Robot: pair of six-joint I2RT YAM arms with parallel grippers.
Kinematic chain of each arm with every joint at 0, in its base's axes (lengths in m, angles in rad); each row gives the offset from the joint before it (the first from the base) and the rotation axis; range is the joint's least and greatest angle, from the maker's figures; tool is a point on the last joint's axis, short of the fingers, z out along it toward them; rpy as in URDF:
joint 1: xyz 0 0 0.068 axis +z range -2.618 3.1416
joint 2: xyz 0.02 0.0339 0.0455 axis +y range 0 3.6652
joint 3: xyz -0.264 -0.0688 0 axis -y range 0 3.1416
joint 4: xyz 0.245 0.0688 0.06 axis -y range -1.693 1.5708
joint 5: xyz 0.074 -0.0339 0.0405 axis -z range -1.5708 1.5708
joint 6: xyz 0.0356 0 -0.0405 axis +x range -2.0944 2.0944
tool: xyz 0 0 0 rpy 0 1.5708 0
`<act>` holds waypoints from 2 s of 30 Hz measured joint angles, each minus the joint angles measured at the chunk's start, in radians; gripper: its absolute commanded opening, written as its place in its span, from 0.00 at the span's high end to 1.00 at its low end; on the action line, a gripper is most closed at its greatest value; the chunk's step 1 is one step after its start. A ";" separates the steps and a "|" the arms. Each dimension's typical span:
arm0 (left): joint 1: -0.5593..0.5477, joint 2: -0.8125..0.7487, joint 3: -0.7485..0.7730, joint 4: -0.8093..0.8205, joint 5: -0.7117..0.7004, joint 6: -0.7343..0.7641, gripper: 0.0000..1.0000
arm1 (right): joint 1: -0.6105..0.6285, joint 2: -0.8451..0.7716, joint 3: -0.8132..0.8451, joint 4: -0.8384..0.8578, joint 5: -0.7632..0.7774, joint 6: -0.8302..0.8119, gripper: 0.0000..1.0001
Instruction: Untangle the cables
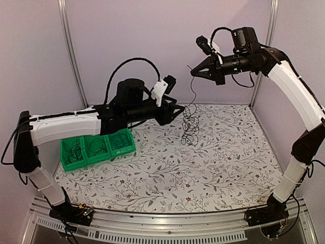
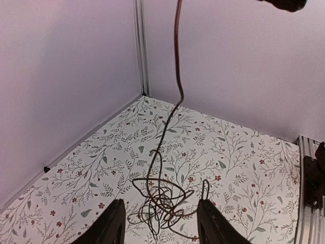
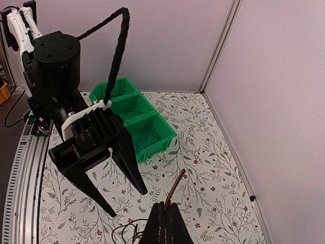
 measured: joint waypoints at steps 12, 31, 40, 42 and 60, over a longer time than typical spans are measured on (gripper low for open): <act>0.000 0.275 0.039 0.272 0.079 -0.044 0.71 | 0.014 -0.004 0.001 0.010 -0.026 0.093 1.00; 0.014 0.433 -0.140 0.385 0.177 -0.171 0.63 | 0.014 -0.150 0.133 0.364 0.054 0.284 1.00; 0.020 0.340 -0.253 0.366 0.121 -0.182 0.63 | 0.014 -0.168 0.126 0.434 0.079 0.287 1.00; 0.020 0.287 -0.262 0.362 0.108 -0.180 0.69 | 0.014 -0.168 0.116 0.438 0.081 0.287 1.00; 0.023 0.068 -0.428 0.322 0.021 -0.146 1.00 | -0.016 -0.165 0.100 0.525 0.249 0.287 1.00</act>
